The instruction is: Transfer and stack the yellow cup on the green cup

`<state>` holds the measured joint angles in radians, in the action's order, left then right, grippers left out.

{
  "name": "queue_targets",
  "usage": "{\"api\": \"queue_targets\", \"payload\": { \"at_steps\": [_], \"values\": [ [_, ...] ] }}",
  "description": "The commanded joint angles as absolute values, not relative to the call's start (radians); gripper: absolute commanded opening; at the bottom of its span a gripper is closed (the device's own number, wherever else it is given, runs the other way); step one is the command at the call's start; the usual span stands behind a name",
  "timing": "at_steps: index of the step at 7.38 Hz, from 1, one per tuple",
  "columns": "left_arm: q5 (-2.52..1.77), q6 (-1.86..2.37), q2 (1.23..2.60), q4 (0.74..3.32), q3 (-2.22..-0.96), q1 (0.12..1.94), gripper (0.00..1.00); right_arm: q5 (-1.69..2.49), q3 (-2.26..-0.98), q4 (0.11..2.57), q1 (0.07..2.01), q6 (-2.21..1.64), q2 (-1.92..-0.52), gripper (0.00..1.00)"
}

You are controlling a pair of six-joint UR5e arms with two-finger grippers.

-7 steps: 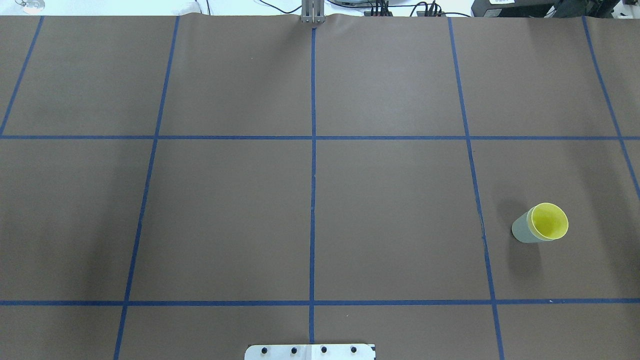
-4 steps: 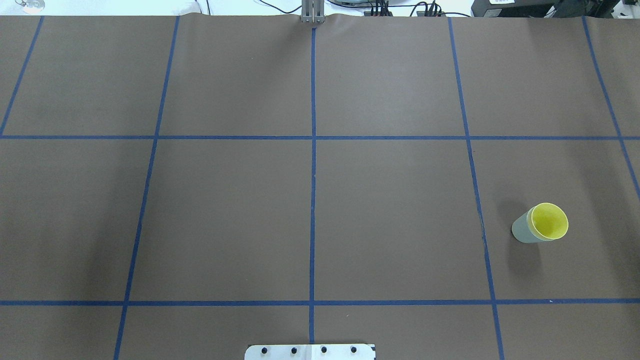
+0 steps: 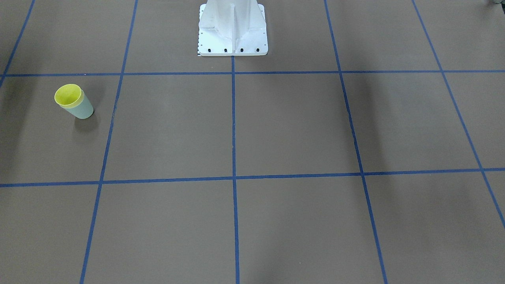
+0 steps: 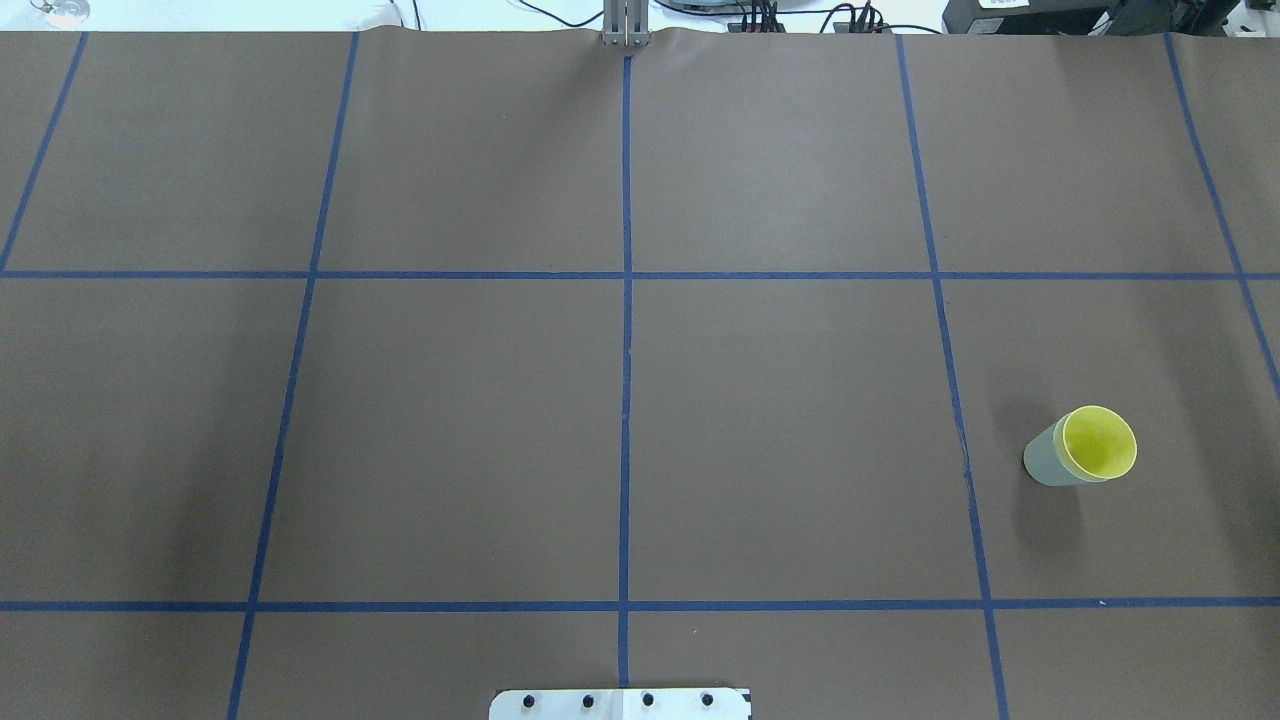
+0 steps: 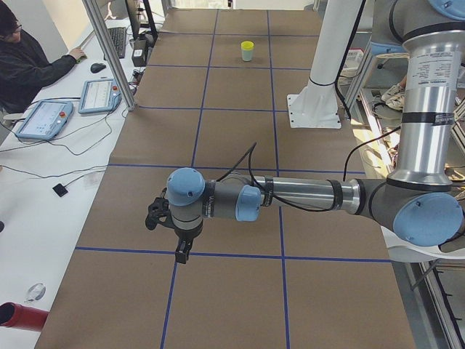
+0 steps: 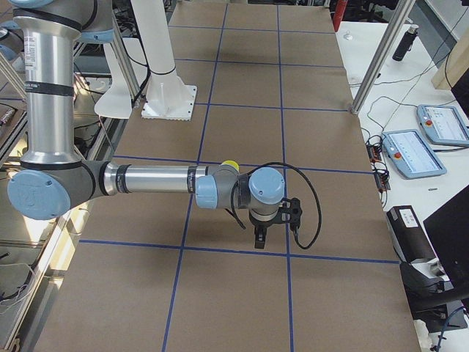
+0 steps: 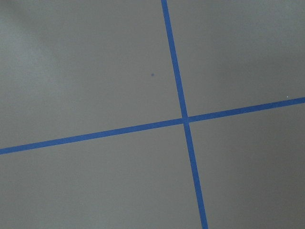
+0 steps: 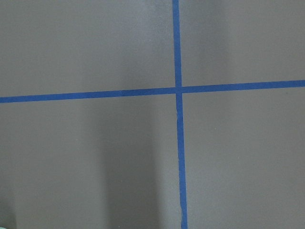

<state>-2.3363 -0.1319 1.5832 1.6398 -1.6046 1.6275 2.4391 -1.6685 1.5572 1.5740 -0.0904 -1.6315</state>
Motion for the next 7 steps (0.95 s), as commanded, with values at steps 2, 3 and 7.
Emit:
{"api": "queue_targets", "payload": {
  "at_steps": [2, 3, 7],
  "values": [
    [-2.336, -0.132, 1.583, 1.640, -1.606, 1.628, 1.00, 2.439, -1.667, 1.557, 1.574, -0.091, -1.632, 1.00],
    [-2.336, -0.136, 1.583, 1.641, -1.606, 1.629, 1.00, 2.439, -1.670, 1.557, 1.575, -0.089, -1.631, 1.00],
    [-2.336, -0.141, 1.583, 1.644, -1.606, 1.628, 1.00, 2.439, -1.671, 1.557, 1.574, -0.087, -1.632, 1.00]
  ]
}}
